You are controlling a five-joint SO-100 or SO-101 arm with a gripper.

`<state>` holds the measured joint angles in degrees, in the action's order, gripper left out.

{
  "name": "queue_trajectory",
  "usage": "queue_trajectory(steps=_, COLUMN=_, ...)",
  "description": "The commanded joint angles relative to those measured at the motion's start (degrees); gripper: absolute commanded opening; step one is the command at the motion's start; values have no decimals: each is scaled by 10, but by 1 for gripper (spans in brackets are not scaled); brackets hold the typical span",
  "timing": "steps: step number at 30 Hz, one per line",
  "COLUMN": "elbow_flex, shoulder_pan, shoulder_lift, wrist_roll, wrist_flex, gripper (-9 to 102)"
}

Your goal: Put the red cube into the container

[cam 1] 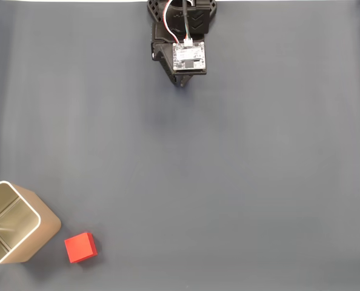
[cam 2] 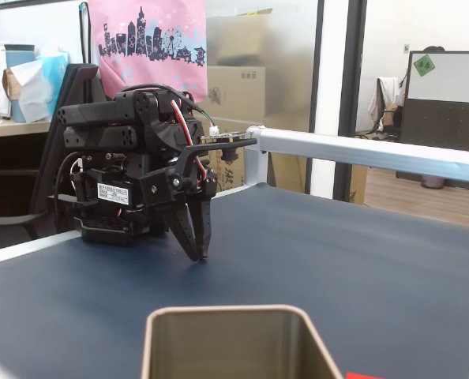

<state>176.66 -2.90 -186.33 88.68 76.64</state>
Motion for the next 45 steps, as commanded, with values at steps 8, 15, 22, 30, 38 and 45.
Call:
queue_trajectory(steps=8, elbow_flex=6, shoulder_pan=-4, shoulder_lift=-42, wrist_roll=21, wrist_flex=6, gripper=0)
queue_trajectory(steps=15, elbow_flex=6, shoulder_pan=-5, shoulder_lift=-42, wrist_roll=22, wrist_flex=6, gripper=0)
queue_trajectory(steps=22, elbow_flex=6, shoulder_pan=-5, shoulder_lift=-42, wrist_roll=8, wrist_flex=5, gripper=0)
queue_trajectory(steps=30, elbow_flex=6, shoulder_pan=-5, shoulder_lift=-42, wrist_roll=17, wrist_flex=5, gripper=0)
queue_trajectory(steps=38, elbow_flex=4, shoulder_pan=-4, shoulder_lift=-41, wrist_roll=6, wrist_flex=-48, gripper=0)
queue_trajectory(steps=45, elbow_flex=-39, shoulder_pan=0, shoulder_lift=-11, wrist_roll=-11, wrist_flex=-128, gripper=0)
